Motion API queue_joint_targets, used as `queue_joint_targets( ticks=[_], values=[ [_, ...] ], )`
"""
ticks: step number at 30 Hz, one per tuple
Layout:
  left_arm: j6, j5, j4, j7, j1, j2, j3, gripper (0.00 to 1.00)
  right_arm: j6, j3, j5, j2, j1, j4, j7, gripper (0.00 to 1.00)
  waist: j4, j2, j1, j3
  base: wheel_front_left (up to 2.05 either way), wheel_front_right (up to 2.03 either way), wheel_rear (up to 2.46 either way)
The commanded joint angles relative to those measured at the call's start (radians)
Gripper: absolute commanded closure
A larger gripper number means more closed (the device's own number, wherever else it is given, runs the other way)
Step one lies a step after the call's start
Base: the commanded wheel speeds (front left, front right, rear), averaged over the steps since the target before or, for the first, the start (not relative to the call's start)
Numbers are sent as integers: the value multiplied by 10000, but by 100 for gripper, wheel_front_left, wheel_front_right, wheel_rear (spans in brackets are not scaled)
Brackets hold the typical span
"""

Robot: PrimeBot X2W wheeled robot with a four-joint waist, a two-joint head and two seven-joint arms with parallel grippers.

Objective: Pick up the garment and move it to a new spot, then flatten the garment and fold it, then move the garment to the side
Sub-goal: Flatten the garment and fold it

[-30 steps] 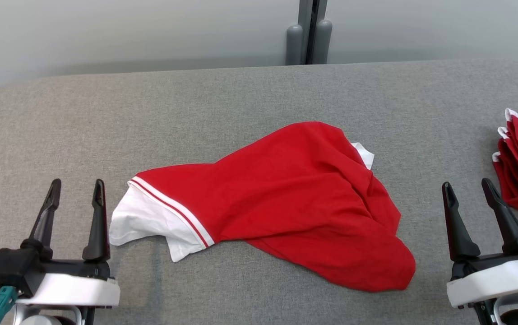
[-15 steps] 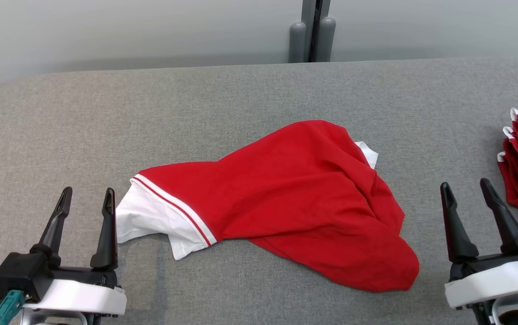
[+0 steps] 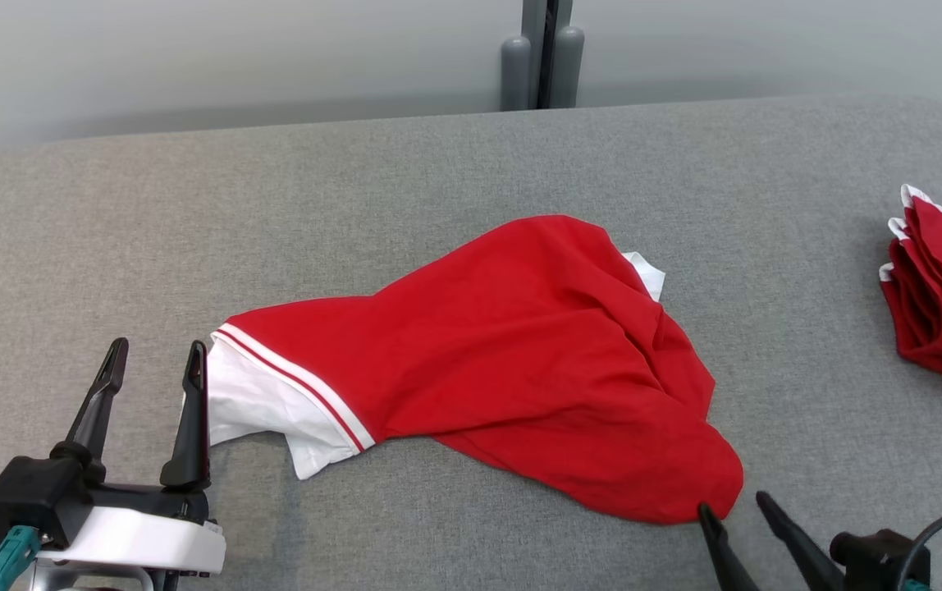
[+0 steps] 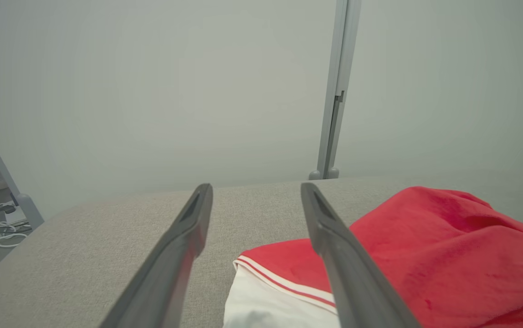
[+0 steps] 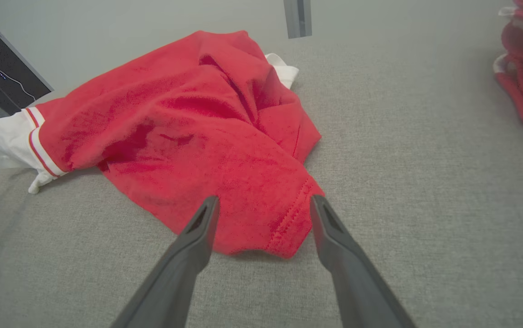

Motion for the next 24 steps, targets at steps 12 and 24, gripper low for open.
queue_joint_targets(
  ticks=[12,24],
  values=[
    [29,37,-90,13,-342,91,-37,0,3,1,490,-46,-632,1750,-593,0,27,0,0,499,0,0,0],
    [52,30,127,-124,-415,-63,-159,0,3,362,1033,-59,-1405,2694,-1027,100,194,0,0,380,0,0,0]
  ],
)
